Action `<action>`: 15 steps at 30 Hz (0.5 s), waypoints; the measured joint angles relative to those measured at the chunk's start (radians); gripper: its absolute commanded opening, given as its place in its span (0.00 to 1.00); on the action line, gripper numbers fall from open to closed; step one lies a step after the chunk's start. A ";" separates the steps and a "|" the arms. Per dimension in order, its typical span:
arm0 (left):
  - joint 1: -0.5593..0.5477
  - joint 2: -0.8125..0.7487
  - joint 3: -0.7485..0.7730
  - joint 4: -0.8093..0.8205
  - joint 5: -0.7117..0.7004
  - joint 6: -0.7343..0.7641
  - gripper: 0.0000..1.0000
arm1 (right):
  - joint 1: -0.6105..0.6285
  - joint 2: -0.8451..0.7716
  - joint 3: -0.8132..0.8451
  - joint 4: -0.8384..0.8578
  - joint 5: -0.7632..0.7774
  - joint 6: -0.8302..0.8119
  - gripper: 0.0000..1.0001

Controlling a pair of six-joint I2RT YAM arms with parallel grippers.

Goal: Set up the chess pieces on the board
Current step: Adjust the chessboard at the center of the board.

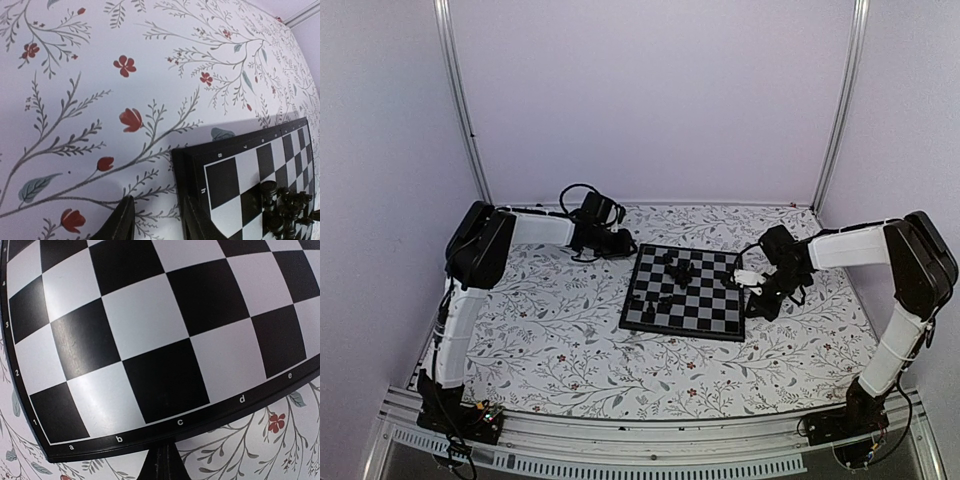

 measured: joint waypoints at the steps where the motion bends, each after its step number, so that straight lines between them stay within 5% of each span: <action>1: 0.003 0.009 0.014 -0.002 0.003 0.002 0.36 | 0.008 0.004 0.004 -0.002 0.000 0.000 0.00; 15: 0.018 0.071 0.088 0.017 0.171 0.031 0.37 | 0.151 0.027 0.028 0.001 -0.023 0.000 0.00</action>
